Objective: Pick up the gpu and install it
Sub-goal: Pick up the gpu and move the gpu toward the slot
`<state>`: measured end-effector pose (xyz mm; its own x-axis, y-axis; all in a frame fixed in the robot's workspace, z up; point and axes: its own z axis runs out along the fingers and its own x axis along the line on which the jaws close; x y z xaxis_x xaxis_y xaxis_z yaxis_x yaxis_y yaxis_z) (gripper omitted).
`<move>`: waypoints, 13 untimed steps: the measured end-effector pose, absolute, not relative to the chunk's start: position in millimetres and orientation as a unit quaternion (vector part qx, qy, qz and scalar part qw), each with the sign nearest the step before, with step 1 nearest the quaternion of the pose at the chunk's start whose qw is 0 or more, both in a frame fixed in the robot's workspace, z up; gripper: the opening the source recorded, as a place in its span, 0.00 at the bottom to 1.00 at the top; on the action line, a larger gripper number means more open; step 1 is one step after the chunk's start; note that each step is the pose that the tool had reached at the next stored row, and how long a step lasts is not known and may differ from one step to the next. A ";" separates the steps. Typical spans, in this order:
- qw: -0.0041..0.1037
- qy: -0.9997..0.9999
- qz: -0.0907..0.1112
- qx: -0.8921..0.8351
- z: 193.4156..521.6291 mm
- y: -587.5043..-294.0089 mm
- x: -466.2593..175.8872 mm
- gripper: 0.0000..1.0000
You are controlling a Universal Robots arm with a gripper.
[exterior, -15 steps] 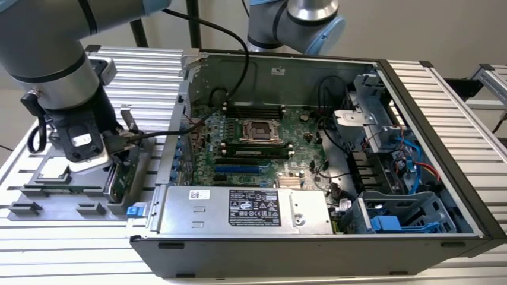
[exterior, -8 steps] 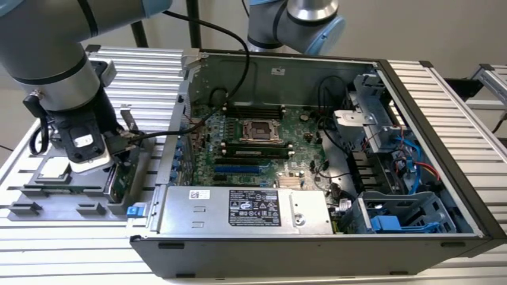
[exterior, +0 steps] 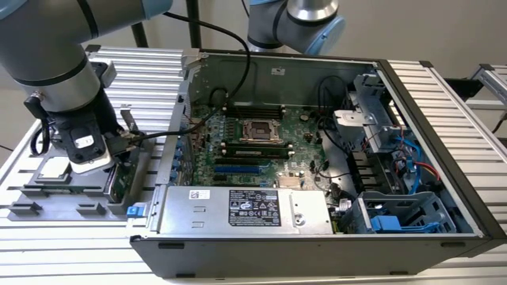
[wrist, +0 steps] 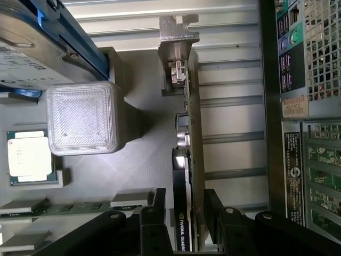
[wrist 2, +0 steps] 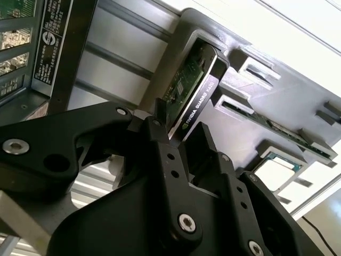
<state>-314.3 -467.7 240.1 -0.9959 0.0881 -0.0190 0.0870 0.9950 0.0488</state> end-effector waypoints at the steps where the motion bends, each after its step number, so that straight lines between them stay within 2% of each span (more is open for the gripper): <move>1: 0.011 0.999 0.024 0.044 240.1 -467.7 -314.2 1.00; 13: 0.011 0.999 0.023 0.044 236.6 -467.7 -314.3 1.00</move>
<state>-314.3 -467.7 236.6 -0.9959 0.0880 -0.0198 0.0869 0.9951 0.0479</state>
